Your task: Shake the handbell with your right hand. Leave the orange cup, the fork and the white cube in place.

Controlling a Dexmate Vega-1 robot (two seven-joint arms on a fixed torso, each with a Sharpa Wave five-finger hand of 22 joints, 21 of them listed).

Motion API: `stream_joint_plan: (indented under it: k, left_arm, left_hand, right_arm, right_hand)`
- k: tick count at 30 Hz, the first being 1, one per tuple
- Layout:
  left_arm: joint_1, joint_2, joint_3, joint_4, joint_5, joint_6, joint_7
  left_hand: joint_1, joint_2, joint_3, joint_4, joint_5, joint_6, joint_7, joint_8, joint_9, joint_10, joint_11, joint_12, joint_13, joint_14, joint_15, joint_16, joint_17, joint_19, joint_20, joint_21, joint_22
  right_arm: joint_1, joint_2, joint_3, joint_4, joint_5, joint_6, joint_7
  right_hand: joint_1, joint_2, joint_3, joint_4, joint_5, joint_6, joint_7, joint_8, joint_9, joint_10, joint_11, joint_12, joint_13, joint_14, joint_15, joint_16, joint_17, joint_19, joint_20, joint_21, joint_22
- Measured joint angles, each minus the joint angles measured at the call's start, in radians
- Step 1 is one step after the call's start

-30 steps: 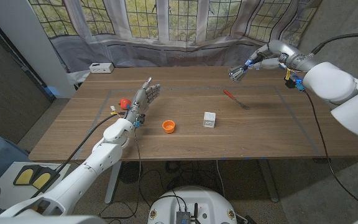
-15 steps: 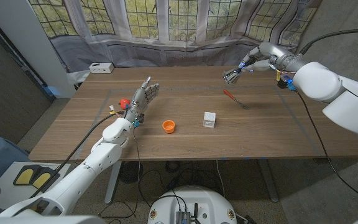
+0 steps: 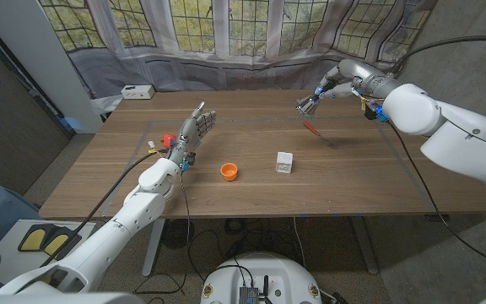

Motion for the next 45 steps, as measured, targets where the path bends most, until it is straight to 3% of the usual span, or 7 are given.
stream_joint_plan:
  k: [7, 13, 14, 27, 45]
  left_arm:
    - [-0.005, 0.002, 0.0, 0.003, 0.001, -0.007, -0.009]
    - [-0.005, 0.002, 0.0, 0.003, 0.001, -0.009, -0.015]
    - [-0.009, 0.002, -0.001, 0.004, 0.0, -0.01, -0.016]
    - [-0.013, 0.002, -0.001, 0.007, -0.006, -0.013, -0.031]
    - [-0.018, -0.003, -0.001, 0.02, -0.018, -0.02, -0.05]
  left_hand:
    - [0.0, 0.0, 0.0, 0.0, 0.0, -0.007, -0.004, -0.004, 0.0, 0.0, 0.0, 0.0, 0.0, 0.001, 0.001, 0.0, 0.0, 0.0, 0.0, 0.0, 0.0]
    - [0.0, 0.0, 0.0, 0.0, 0.0, -0.067, -0.005, -0.012, 0.0, -0.013, 0.009, -0.007, 0.0, -0.007, 0.002, 0.0, 0.0, 0.0, 0.0, 0.0, 0.0]
    - [0.0, 0.0, 0.0, 0.0, 0.0, -0.078, -0.005, -0.012, 0.0, -0.022, 0.009, -0.008, 0.0, -0.01, 0.005, -0.003, 0.0, 0.0, 0.0, 0.0, 0.0]
    - [0.0, 0.0, 0.004, -0.004, 0.0, -0.123, 0.009, -0.012, 0.0, -0.064, 0.018, -0.015, 0.0, -0.037, 0.01, -0.008, 0.0, -0.009, -0.009, -0.002, 0.0]
    - [0.0, 0.0, 0.004, -0.004, 0.0, -0.125, 0.007, -0.012, -0.002, -0.07, 0.023, -0.015, 0.0, -0.049, 0.008, -0.008, 0.0, -0.014, -0.014, -0.004, 0.0]
  right_arm:
    - [0.049, 0.017, -0.072, 0.011, -0.045, -0.018, -0.001]
    - [0.086, 0.033, -0.126, 0.02, -0.045, -0.018, -0.001]
    - [0.092, 0.035, -0.134, 0.021, -0.105, -0.043, 0.017]
    - [0.162, 0.07, -0.231, 0.034, -0.197, -0.087, 0.064]
    - [0.273, 0.14, -0.37, 0.079, -0.413, -0.158, 0.234]
  right_hand:
    - [-0.002, -0.002, 0.0, 0.0, -0.003, 0.0, 0.0, 0.0, -0.005, 0.0, 0.0, 0.0, 0.0, 0.0, 0.0, 0.0, 0.0, 0.0, 0.0, 0.0, 0.0]
    - [-0.004, -0.004, 0.0, 0.0, -0.003, 0.0, 0.0, 0.0, -0.005, 0.001, -0.001, 0.0, 0.0, 0.0, 0.0, 0.0, 0.0, 0.0, 0.0, 0.008, 0.0]
    - [-0.004, -0.004, 0.0, 0.0, -0.003, 0.0, 0.0, 0.0, -0.005, 0.001, -0.001, 0.0, 0.0, 0.0, 0.0, 0.0, 0.0, 0.0, 0.0, 0.008, 0.0]
    - [-0.008, -0.008, 0.0, 0.0, -0.004, 0.006, -0.006, 0.0, -0.005, 0.002, -0.001, -0.001, 0.0, 0.002, 0.002, 0.0, -0.002, 0.0, 0.0, 0.008, 0.0]
    - [-0.009, -0.008, 0.002, 0.002, 0.0, 0.007, -0.007, 0.0, -0.005, 0.005, 0.003, -0.006, 0.001, 0.002, 0.002, 0.0, -0.005, 0.0, 0.0, 0.008, 0.0]
